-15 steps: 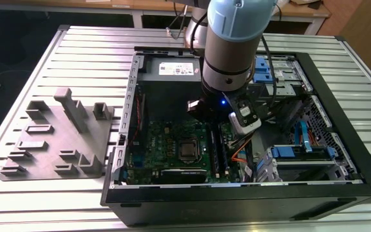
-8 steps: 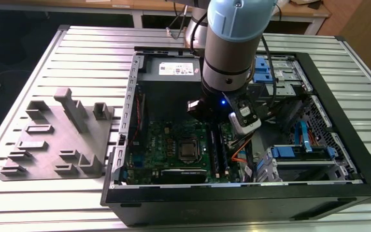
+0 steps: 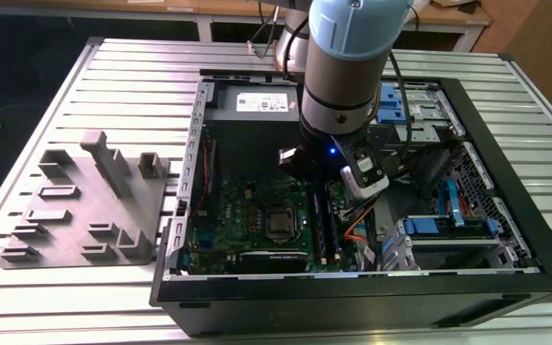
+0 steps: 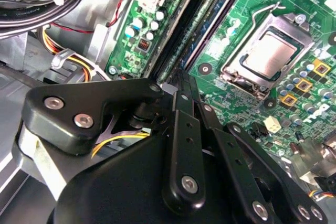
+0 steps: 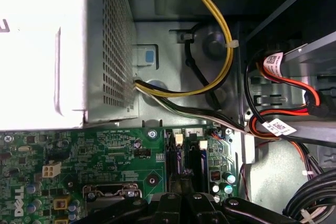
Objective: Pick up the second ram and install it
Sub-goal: 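Press down the second ram until it locks into place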
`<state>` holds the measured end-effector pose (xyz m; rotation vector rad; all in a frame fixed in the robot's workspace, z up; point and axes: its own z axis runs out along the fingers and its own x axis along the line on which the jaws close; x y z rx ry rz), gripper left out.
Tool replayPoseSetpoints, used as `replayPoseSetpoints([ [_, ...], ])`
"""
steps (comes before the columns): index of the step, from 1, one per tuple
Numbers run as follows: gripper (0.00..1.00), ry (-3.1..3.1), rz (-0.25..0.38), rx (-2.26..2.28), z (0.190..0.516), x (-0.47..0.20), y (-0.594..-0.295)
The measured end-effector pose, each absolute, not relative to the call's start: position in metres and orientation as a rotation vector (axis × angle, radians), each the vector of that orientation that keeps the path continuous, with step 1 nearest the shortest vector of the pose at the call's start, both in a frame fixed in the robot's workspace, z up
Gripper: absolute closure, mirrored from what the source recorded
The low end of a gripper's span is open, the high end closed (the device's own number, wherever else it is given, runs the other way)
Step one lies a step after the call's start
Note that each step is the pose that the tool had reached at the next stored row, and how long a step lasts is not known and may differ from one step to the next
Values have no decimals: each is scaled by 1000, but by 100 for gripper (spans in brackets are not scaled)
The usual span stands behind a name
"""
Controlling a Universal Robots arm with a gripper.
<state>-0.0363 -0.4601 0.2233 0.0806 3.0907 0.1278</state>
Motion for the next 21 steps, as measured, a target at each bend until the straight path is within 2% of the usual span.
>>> replayPoseSetpoints([
  [21,93,3091,128,81,217,-35,-460],
])
